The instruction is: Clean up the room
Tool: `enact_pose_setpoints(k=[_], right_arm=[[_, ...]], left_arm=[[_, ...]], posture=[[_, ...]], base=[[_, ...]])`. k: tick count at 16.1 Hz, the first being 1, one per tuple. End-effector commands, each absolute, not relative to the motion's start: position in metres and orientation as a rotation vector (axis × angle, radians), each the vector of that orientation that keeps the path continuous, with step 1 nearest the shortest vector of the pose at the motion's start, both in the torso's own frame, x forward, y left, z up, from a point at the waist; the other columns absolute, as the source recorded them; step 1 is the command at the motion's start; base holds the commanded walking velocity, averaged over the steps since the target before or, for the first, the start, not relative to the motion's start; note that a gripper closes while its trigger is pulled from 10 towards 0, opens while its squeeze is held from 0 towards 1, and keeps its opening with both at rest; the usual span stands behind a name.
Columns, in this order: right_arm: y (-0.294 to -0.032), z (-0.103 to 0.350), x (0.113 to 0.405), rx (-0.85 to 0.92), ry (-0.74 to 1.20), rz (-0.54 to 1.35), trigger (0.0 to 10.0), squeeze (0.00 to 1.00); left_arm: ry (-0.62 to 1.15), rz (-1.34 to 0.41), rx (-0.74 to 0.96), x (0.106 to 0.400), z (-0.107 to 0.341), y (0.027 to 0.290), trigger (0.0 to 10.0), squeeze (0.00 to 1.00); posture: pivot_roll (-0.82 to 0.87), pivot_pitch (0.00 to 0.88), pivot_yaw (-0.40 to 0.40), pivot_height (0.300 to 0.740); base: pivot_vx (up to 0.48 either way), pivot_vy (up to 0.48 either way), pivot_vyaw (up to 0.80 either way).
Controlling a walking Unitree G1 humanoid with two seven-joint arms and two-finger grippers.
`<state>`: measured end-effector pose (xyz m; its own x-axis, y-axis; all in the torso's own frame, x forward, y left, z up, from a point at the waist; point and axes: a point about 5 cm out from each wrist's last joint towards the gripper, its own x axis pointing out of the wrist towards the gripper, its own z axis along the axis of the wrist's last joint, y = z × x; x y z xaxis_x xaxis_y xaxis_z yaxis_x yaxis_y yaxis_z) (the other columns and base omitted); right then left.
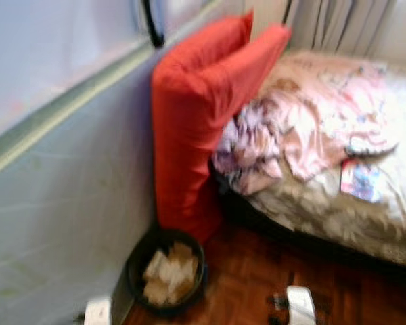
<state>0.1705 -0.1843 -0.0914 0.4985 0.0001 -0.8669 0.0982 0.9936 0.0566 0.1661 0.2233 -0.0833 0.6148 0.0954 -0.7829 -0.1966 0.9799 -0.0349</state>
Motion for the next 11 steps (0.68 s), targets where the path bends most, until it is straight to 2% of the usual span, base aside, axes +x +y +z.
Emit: enact_pose_setpoints(k=[1, 11], right_arm=[[-0.205, -0.0912, 0.161, 0.301, 0.977, -0.188, 10.0, 0.0], [-0.2047, -0.0907, 0.1619, 0.316, 0.964, -0.195, 10.0, 0.0]], left_arm=[[0.819, 0.065, -0.091, 0.1917, -0.0725, 0.2113, 10.0, 0.0], [0.825, 0.06, -0.091, 0.19, -0.0735, 0.2106, 10.0, 0.0]], posture=[[0.02, 0.035, -0.036, 0.74], [0.02, 0.039, -0.033, 0.74]], base=[[0.0, -0.289, 0.0], [0.0, -0.289, 0.0]])
